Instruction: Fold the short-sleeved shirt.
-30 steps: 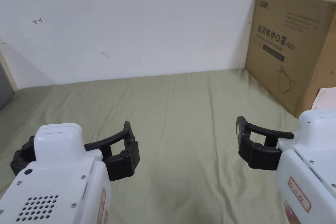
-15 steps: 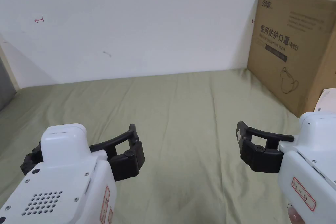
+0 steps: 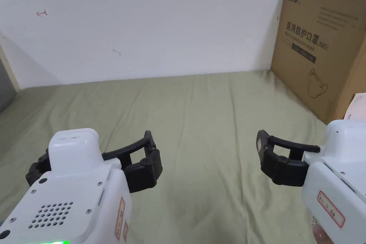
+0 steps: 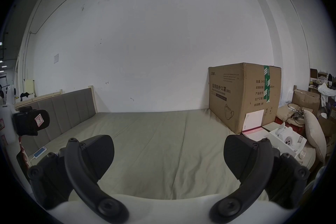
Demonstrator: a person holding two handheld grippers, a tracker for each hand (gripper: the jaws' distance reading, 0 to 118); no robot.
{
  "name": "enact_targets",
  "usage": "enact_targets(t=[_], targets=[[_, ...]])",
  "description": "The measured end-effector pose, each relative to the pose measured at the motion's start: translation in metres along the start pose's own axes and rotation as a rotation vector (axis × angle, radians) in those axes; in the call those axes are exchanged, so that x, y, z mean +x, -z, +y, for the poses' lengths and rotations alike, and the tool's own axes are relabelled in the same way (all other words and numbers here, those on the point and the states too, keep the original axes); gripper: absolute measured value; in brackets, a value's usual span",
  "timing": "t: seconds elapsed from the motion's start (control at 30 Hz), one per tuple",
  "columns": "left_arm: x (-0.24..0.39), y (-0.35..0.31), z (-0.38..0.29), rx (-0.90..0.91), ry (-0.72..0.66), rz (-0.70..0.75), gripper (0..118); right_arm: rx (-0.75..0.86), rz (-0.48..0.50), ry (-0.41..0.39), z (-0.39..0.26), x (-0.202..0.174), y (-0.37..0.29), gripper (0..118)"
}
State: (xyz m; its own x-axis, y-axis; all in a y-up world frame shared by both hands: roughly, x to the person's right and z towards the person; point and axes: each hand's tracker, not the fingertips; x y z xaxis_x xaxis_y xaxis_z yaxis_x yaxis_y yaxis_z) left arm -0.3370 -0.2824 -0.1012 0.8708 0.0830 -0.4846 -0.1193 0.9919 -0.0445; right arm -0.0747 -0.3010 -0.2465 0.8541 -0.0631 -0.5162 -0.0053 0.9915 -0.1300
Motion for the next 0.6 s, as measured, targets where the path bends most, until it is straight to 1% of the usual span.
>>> enact_targets(t=[0.07,0.1,0.23,0.43,0.6], targets=[[0.003,0.002,0.000,-0.006,-0.007,0.072,118,-0.002,0.000,0.000,-0.001,0.000,0.000,118],[0.005,0.002,-0.001,-0.008,-0.011,0.074,118,-0.002,0.000,0.000,-0.001,0.000,0.000,118],[0.001,0.006,-0.005,-0.055,-0.055,0.007,118,-0.003,0.000,-0.002,-0.002,0.000,0.002,118],[0.001,0.015,-0.009,-0.083,-0.052,0.028,118,-0.011,-0.002,0.008,-0.005,0.002,0.006,118],[-0.007,0.024,-0.012,-0.119,-0.127,0.014,118,-0.027,-0.006,0.016,-0.013,0.003,0.012,118]])
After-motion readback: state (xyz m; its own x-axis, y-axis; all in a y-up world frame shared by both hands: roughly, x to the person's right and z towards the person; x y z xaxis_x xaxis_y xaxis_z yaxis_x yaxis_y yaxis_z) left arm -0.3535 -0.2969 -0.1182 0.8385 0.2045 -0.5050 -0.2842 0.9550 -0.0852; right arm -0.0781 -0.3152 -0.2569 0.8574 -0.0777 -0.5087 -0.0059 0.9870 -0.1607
